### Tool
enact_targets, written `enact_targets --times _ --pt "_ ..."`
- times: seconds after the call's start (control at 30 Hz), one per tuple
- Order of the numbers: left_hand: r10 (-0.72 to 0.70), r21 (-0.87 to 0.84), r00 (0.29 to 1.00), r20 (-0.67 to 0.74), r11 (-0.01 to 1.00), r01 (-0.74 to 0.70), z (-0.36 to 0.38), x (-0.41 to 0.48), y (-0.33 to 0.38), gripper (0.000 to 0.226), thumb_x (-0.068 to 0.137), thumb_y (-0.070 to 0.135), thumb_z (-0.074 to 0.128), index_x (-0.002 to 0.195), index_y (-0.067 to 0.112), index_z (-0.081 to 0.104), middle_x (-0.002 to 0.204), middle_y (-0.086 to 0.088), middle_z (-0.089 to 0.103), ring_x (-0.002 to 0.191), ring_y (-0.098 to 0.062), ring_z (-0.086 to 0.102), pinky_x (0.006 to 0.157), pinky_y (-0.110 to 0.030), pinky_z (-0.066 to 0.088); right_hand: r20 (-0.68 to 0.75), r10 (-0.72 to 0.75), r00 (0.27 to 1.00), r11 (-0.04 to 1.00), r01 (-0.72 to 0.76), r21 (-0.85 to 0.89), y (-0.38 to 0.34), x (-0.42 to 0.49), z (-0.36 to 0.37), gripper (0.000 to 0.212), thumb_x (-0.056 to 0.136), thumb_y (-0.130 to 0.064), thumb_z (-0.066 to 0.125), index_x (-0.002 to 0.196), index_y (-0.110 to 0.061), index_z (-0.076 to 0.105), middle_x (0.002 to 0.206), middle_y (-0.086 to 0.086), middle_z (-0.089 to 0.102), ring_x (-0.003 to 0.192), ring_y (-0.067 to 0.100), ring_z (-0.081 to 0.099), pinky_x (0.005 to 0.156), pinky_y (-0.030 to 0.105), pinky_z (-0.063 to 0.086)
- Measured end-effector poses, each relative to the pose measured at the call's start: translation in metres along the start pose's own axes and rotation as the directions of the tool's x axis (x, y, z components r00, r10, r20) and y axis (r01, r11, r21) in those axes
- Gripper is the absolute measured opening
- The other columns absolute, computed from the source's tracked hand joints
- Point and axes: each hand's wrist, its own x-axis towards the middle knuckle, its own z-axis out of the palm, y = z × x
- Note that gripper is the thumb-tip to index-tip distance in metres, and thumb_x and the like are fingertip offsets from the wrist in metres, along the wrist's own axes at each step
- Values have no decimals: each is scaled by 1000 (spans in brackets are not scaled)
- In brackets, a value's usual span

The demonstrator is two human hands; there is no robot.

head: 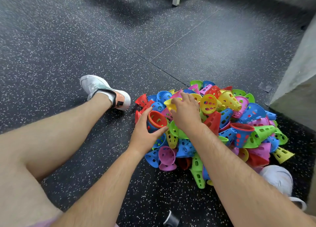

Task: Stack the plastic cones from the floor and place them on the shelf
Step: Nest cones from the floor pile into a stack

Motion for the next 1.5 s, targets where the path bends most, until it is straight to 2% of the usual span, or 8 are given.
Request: enact_targets --times 0.27,0.47,0.67,0.83,0.93,1.13,1.3,1.5 --pt "-22 -18 999 27 1000 23 -2 1 -12 93 73 56 87 151 40 39 155 16 46 142 -5 45 121 -41 38 -209 -15 978 960 73 271 4 -10 13 8 96 -14 61 103 -10 61 119 13 56 111 36 51 92 43 43" --pt "-51 -41 998 32 998 52 -2 1 -11 99 70 60 88 153 39 39 153 15 49 141 -5 47 120 -41 39 -230 -138 963 830 239 504 -2 -27 -5 9 102 -18 53 104 -9 55 125 9 54 129 25 43 99 23 33" --pt "-53 -90 997 49 994 57 -3 -8 -4 99 66 69 86 150 40 42 149 12 55 138 -11 53 117 -47 43 -219 -269 938 765 347 543 -11 -56 -13 7 98 -17 56 96 -12 52 103 0 58 110 21 52 91 24 37" --pt "-34 -77 997 74 996 40 -1 -21 4 87 68 40 86 146 36 46 138 6 64 127 -11 61 112 -43 47 -40 -237 971 809 221 544 -16 -89 -6 25 92 -39 60 104 -18 52 99 -2 59 93 16 52 85 35 43" --pt "-18 -49 995 100 999 23 1 -30 4 70 74 26 88 128 51 52 128 9 67 119 -9 65 109 -41 50 -11 -215 977 830 189 525 -9 -99 -2 37 93 -44 57 121 -21 53 113 0 62 106 17 54 94 35 42" --pt "12 -18 995 98 1000 -10 11 -43 9 62 76 31 93 119 49 53 123 11 68 111 -2 65 102 -27 50 -319 -154 935 956 222 192 20 -97 -6 39 79 -31 60 114 -15 63 109 2 64 110 28 54 96 43 44" --pt "5 28 991 132 1000 -9 14 -44 8 73 73 39 93 134 33 54 128 8 67 116 -7 64 108 -40 50 -76 -71 995 993 63 -95 34 -88 -6 63 86 -43 64 144 -30 42 134 5 51 131 32 39 110 45 28" --pt "15 31 988 156 999 -20 11 -50 7 71 77 31 92 137 28 53 130 9 65 116 -1 62 104 -19 46 -3 -81 997 958 77 -275 32 -79 -5 76 85 -49 69 150 -35 31 143 9 39 130 33 39 109 46 28"
